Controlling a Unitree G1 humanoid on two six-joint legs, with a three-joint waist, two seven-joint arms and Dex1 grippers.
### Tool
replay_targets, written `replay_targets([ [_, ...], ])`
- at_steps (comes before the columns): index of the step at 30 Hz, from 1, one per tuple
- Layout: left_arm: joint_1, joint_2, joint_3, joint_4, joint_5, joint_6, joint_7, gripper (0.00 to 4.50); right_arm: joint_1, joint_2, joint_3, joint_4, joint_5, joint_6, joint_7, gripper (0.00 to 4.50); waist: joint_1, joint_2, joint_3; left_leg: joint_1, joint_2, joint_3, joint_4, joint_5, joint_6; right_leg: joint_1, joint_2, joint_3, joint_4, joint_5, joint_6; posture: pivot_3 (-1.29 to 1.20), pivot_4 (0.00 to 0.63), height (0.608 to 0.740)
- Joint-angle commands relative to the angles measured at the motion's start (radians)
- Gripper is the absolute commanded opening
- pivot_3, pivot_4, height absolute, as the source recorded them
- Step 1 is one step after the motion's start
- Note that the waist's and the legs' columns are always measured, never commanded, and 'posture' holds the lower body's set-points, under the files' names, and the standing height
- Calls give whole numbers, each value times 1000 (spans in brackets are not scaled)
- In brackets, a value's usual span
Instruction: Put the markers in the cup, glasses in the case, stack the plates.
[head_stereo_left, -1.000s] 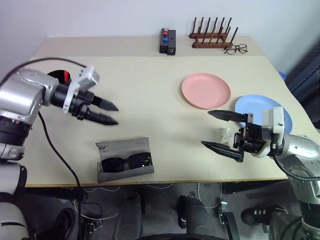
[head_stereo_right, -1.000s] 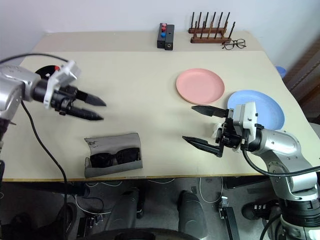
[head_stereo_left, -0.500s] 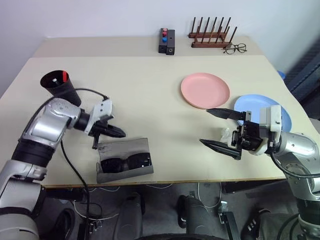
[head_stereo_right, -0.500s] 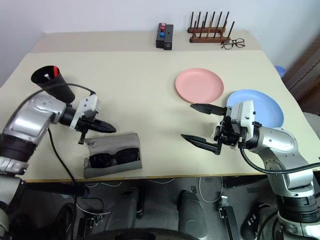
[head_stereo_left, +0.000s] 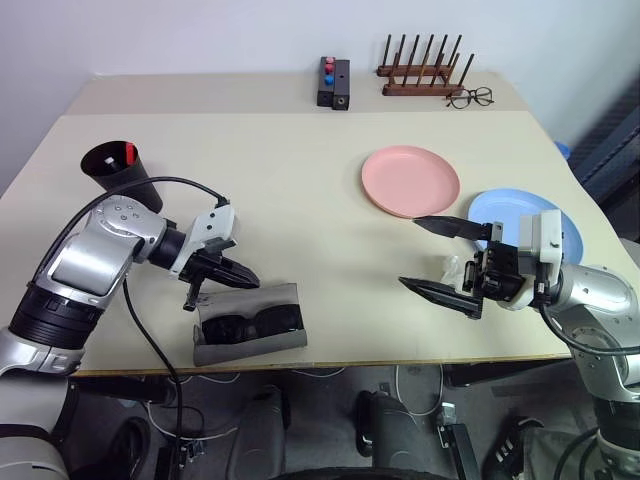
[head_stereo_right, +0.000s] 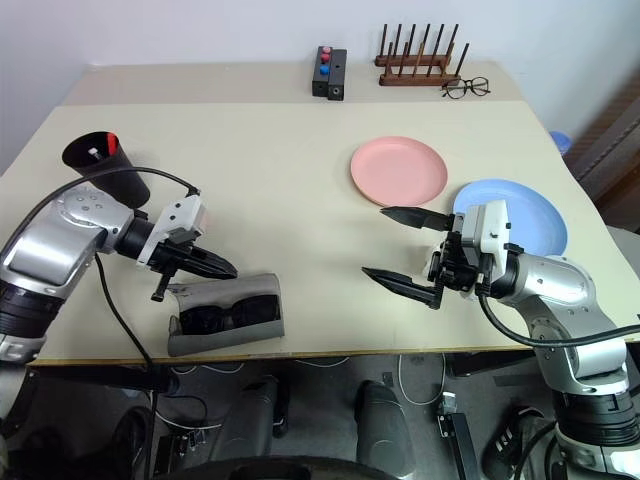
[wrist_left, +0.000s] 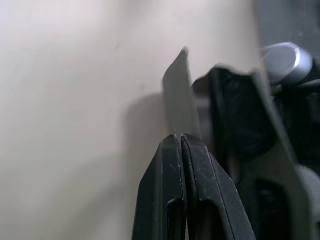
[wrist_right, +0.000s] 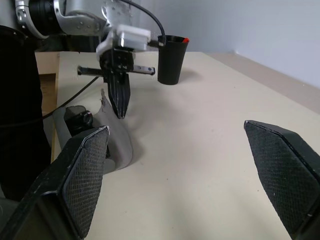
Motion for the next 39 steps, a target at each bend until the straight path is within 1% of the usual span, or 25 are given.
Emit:
replay_targets([
  [1, 25, 27, 28, -74, -40, 48, -7, 61, -1, 1, -20, -29, 8, -13, -4, 4404, 0, 0, 0, 0, 0, 0, 0, 0, 0, 0, 0, 0, 0, 0, 0, 0, 150, 740],
  [7, 94, 34, 37, -127, -62, 58, 9, 61, 0, -3, -25, -28, 9, -11, -6, 4404, 0, 1, 0, 0, 0, 0, 0, 0, 0, 0, 0, 0, 0, 0, 0, 0, 150, 740],
  [10, 87, 13, 61, -115, -80, 56, 34, 61, 1, -4, -26, -29, 10, -9, -8, 4404, 2, 1, 0, 1, 0, 0, 0, 0, 0, 1, 0, 0, 0, 0, 0, 0, 150, 740],
  [14, 97, 37, 50, -115, -69, 45, 25, 61, -4, -4, -24, -26, 8, -9, -10, 4404, 1, 0, 0, 1, 0, 0, 0, 0, 0, 1, 0, 0, 0, 0, 0, 0, 150, 740],
  [20, 183, 58, 38, -198, -87, 64, 36, 61, -8, -4, -21, -26, 6, -8, -15, 4404, -1, 2, -1, 2, 0, 0, -2, 0, 0, 1, 0, 0, 0, 0, 0, 0, 150, 740],
  [31, 269, 68, 48, -296, -123, 95, 67, 61, -8, -3, -14, -30, -1, -6, -27, 4404, 0, 1, -1, 2, 0, 0, -2, 0, 0, 0, 0, 0, -1, 0, 0, 0, 150, 740],
  [33, 246, 55, 61, -274, -124, 95, 86, 61, -8, -3, -13, -29, -3, -4, -30, 4404, 0, 1, -1, 2, 0, 0, -2, 0, 0, 0, 0, 0, -1, 0, 0, 0, 150, 740],
  [35, 180, 20, 88, -211, -129, 92, 122, 61, -8, -3, -10, -24, -9, -5, -30, 4404, 4, 1, -1, 2, 0, 0, -2, 0, 0, 0, 0, 0, -1, 0, 0, 0, 150, 740],
  [39, 24, -43, 164, -89, -220, 208, 164, 61, -30, -2, -9, 5, -29, 4, -60, 4404, 10, 1, 0, 1, 0, 0, 0, 0, 0, 1, 0, 0, -1, -1, 2, 0, 150, 740],
])
